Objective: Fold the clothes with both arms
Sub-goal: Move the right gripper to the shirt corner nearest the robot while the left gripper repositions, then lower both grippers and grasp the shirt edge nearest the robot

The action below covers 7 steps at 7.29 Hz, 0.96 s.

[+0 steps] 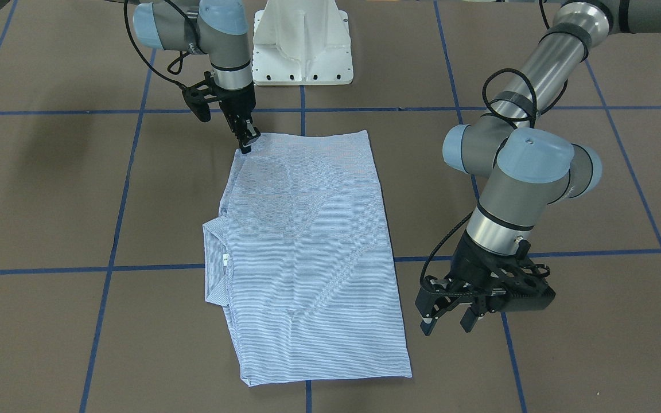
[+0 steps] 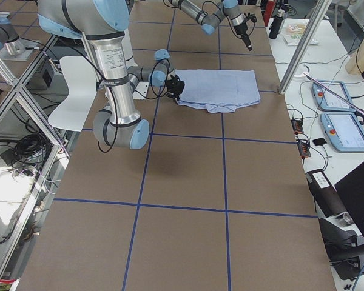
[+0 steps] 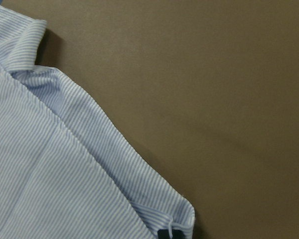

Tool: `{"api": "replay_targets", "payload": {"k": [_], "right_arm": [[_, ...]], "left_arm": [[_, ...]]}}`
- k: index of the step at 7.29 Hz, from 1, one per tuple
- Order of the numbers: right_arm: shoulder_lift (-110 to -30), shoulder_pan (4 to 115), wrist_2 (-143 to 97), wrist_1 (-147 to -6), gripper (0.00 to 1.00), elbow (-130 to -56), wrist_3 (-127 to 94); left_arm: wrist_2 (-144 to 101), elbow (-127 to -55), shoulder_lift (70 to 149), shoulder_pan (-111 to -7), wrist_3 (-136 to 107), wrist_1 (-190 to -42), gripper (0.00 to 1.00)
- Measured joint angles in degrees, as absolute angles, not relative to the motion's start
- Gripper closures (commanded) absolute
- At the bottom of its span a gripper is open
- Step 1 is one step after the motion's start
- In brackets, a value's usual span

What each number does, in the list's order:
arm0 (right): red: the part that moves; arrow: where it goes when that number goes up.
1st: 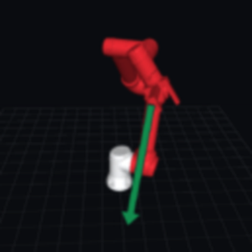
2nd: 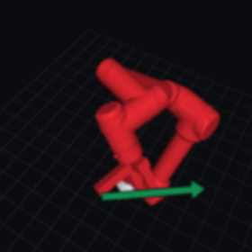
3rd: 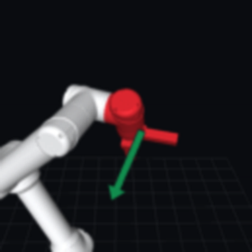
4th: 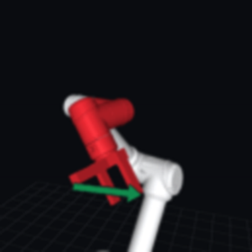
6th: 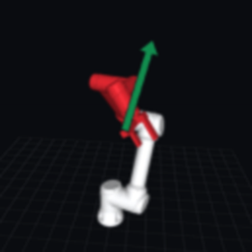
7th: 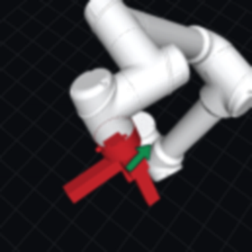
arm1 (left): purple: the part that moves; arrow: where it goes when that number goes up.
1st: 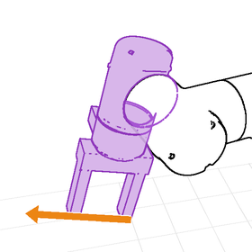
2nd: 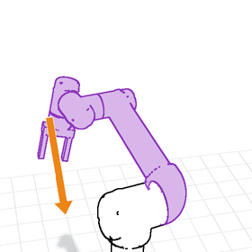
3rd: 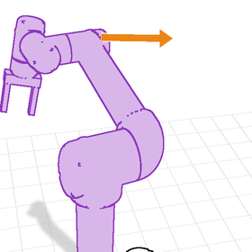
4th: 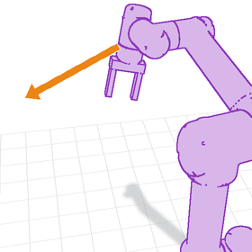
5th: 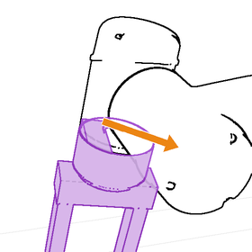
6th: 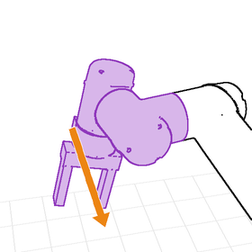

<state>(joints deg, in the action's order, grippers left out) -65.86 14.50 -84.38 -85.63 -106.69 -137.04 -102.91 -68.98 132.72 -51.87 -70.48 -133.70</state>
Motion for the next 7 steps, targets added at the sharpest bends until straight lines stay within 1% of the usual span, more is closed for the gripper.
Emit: {"api": "replay_targets", "payload": {"k": [1, 3, 5, 7], "right_arm": [[-65.8, 14.5, -84.4, -85.9, 1.0, -106.9, -137.1], [-66.0, 14.5, -84.5, -88.8, 1.0, -109.2, -137.1], [-66.5, 13.5, -85.7, -92.4, 1.0, -112.2, -138.3], [-69.1, 11.1, -86.3, -93.1, 1.0, -116.3, -139.6]], "left_arm": [[-102.9, -69.8, 132.5, -51.3, -72.0, -133.7, 0.19], [-103.0, -76.4, 128.8, -48.7, -76.3, -133.7, 0.19], [-102.8, -87.1, 122.6, -44.2, -85.0, -133.7, 0.19], [-100.8, -100.2, 114.7, -36.4, -97.1, -132.8, 0.21]]}}
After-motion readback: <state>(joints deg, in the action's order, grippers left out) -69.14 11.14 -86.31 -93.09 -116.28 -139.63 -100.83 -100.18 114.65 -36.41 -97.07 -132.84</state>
